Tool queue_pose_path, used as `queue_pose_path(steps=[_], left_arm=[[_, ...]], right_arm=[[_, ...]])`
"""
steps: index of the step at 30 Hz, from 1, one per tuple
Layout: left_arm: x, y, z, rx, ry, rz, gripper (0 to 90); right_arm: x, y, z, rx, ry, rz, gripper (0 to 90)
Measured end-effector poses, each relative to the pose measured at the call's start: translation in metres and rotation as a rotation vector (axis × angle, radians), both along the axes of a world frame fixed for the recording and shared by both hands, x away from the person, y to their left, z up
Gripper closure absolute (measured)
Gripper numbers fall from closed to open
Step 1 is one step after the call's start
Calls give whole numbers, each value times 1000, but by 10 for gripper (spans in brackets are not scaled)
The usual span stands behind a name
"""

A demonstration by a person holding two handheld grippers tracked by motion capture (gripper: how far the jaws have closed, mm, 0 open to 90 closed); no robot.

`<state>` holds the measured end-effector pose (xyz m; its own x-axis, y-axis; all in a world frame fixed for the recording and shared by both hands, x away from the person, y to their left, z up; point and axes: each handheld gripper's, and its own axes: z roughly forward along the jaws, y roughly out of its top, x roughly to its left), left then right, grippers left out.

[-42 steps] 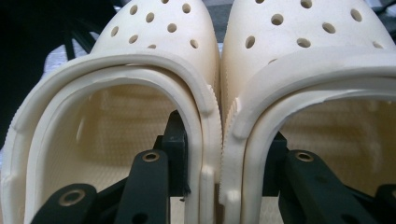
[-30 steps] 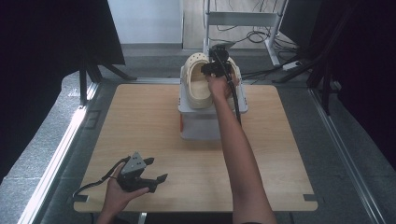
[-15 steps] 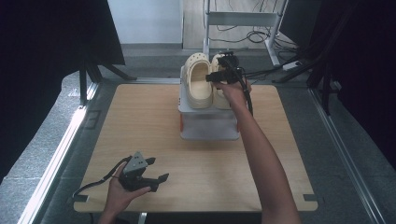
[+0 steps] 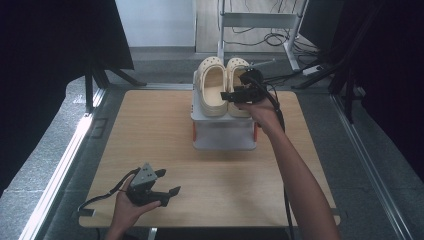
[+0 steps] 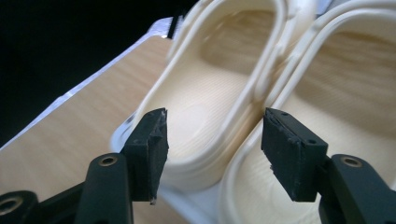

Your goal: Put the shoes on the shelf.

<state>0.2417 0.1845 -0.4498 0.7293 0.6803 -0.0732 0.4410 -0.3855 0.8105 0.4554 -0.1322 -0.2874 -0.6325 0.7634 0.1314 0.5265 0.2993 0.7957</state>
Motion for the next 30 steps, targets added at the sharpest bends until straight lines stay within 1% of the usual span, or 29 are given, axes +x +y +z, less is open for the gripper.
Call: queue_pose_path(steps=[2,4,6,11,15,17,21,25,30], left_arm=[[0,-1,0,12,-1,1,221],[0,-3,0,14,-1,-2,221],[0,-6,-1,22,0,-6,221],[-1,-8,-2,26,3,-10,221],[-1,-8,-1,26,0,-8,221],[-1,-7,-1,28,-1,-7,221],[-1,-8,-2,29,0,-7,221],[-1,-8,-2,31,0,-7,221],[-1,-8,-1,28,-1,-3,221]], right_arm=[[-7,-3,-1,6,-9,28,419],[-15,-7,-2,9,-22,55,420],[-22,-11,-4,22,-32,83,424],[-43,-23,-12,36,-60,126,425],[-58,-32,-20,52,-73,152,425],[-66,-39,-26,67,-78,165,427],[-78,-49,-39,88,-81,181,429],[-85,-57,-50,105,-77,185,431],[-90,-60,-59,106,-70,192,431]])
